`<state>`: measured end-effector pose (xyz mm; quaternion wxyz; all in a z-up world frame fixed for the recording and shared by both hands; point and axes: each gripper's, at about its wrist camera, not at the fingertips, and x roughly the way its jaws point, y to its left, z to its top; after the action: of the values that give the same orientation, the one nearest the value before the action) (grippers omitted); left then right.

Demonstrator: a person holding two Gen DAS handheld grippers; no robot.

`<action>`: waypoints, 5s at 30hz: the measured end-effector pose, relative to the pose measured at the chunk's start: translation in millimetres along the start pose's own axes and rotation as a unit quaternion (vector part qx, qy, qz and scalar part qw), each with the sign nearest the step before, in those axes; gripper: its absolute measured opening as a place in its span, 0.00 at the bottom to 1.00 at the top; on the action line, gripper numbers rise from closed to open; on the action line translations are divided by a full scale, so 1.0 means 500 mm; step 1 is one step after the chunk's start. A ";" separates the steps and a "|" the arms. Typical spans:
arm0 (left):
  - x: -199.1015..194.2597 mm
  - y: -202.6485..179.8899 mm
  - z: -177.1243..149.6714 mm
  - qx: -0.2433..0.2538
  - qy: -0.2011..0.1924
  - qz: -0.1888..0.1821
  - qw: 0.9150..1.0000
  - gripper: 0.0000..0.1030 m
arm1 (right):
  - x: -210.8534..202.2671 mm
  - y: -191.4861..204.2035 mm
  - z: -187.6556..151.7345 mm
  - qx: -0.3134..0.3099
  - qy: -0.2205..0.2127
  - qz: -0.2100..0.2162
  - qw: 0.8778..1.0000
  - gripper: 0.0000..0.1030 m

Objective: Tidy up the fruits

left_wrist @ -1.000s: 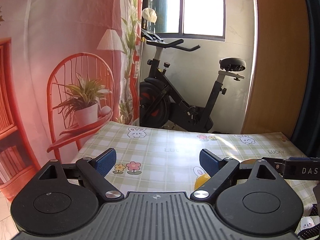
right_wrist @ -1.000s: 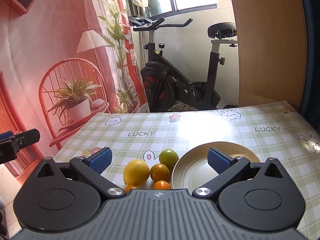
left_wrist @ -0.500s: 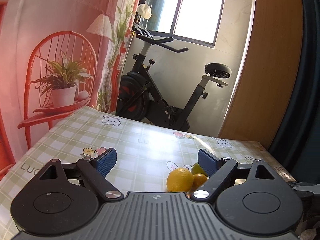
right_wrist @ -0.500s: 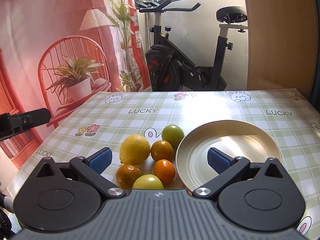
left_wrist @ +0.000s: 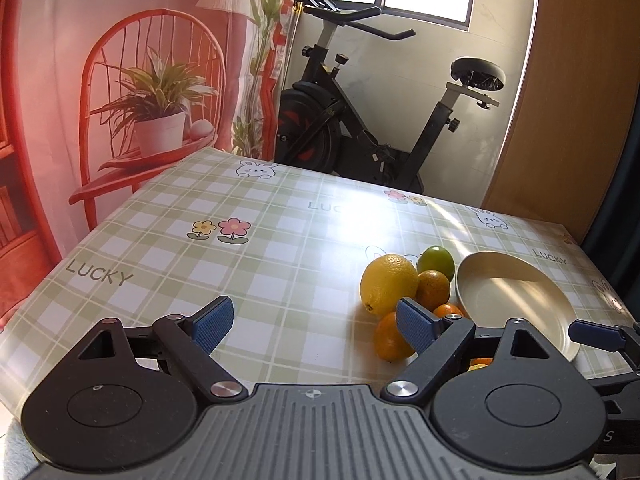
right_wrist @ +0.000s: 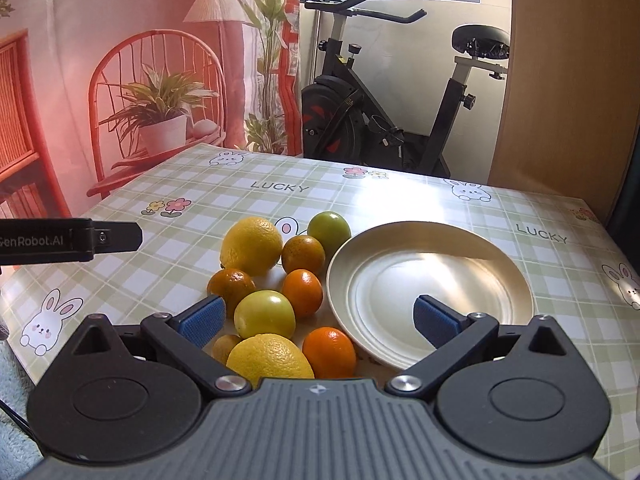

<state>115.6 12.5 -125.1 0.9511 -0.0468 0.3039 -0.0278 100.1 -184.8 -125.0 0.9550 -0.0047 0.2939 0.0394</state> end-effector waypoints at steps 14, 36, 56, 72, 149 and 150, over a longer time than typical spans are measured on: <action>-0.003 -0.023 -0.022 0.025 0.013 -0.057 0.998 0.83 | -0.001 -0.012 -0.048 -0.002 0.032 0.037 0.999 0.85; 0.083 -0.110 -0.058 0.081 0.106 -0.202 0.970 0.56 | 0.030 -0.010 -0.079 0.007 0.066 0.090 0.994 0.57; 0.057 -0.136 -0.057 0.107 0.090 -0.220 0.966 0.54 | 0.026 -0.011 -0.075 0.010 0.060 0.098 0.993 0.54; 0.064 -0.182 0.008 0.132 0.062 -0.246 0.958 0.54 | -0.011 -0.046 -0.025 0.048 0.010 0.083 0.995 0.54; 0.025 -0.011 -0.004 0.043 0.013 -0.094 0.995 0.76 | 0.026 -0.018 -0.037 0.041 -0.014 0.091 0.995 0.48; 0.026 -0.008 -0.007 0.046 0.018 -0.091 0.995 0.76 | 0.027 -0.014 -0.038 0.037 -0.012 0.095 0.995 0.47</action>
<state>124.1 7.5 -135.0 0.9401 -0.0297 0.3139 -0.1296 101.4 -191.2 -148.3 0.9498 0.0594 0.2829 0.1192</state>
